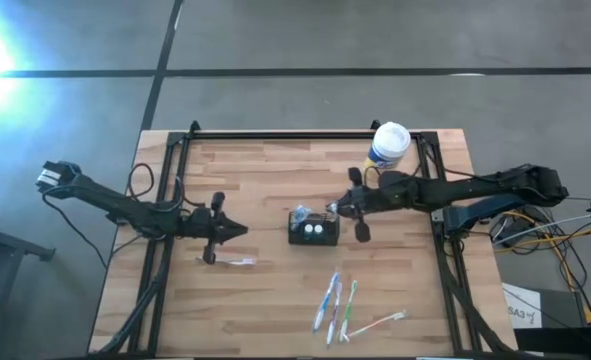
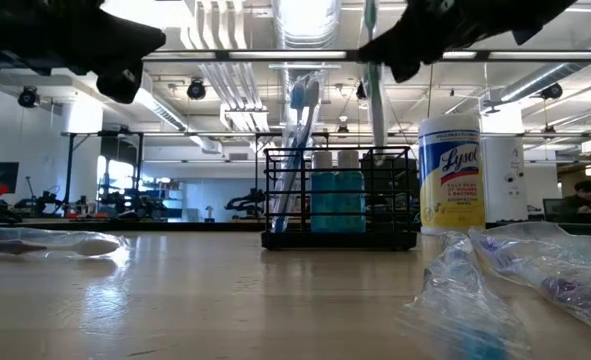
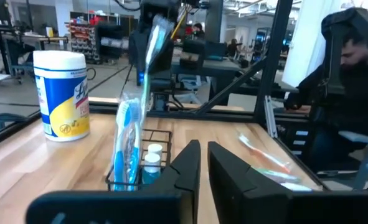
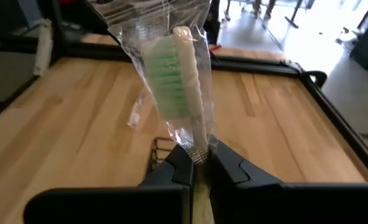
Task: Pick & Place toothbrushing station
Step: Put the green toothbrush into the wire organizer
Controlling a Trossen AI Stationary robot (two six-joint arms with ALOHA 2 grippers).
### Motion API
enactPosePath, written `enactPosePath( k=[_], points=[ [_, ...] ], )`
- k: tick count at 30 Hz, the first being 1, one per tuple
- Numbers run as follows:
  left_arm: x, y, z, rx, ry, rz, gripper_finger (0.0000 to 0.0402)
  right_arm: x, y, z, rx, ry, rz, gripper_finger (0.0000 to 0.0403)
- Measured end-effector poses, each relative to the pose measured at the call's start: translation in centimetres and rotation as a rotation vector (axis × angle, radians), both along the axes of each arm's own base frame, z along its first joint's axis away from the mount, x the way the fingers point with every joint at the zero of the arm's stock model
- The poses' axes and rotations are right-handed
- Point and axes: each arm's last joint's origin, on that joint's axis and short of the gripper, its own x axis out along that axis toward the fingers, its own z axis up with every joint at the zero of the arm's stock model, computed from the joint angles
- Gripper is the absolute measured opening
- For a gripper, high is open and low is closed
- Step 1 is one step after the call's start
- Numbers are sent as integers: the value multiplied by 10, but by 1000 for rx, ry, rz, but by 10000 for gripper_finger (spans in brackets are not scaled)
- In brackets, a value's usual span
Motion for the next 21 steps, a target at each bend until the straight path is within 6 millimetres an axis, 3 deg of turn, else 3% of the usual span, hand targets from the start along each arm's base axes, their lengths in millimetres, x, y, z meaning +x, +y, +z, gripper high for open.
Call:
enactPosePath(
  k=[12, 21],
  points=[
    [0, 0, 1, -34, 0, -5, 37, -13, -2, -44, 79, -125, -32, 13],
    [2, 0, -1, -23, 12, 8, 37, -24, -12, -66, 134, -82, -110, 13]
  ],
)
